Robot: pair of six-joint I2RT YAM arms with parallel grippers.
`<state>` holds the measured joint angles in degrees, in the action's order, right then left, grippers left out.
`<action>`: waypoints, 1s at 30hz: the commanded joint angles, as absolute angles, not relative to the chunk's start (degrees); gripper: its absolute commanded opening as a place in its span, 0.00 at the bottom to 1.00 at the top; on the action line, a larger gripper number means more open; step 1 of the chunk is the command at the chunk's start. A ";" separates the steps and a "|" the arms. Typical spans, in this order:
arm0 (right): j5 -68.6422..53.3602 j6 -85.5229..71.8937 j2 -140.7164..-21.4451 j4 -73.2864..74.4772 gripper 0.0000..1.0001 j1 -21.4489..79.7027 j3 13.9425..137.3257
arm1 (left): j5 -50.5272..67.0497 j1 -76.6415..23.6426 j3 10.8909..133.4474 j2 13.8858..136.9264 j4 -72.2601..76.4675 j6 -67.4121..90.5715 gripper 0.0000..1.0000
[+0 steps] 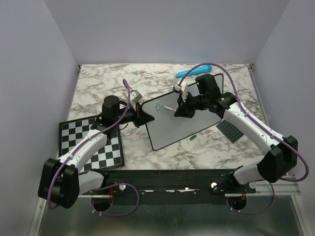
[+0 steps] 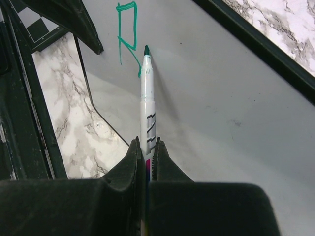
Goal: Write a sentence on the whiteboard
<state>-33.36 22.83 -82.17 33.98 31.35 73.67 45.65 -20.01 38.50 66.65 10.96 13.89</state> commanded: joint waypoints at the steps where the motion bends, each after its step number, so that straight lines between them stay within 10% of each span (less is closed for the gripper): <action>1: -32.17 22.15 -83.23 34.45 0.01 30.94 75.85 | 39.64 -20.30 37.35 68.20 1.84 7.03 0.00; 30: -36.47 20.04 -85.69 34.10 0.01 27.77 79.28 | 39.90 -20.30 37.35 68.64 1.76 6.94 0.00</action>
<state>-36.51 20.95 -83.85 34.54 27.64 77.03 45.56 -19.94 38.54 66.81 10.63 14.22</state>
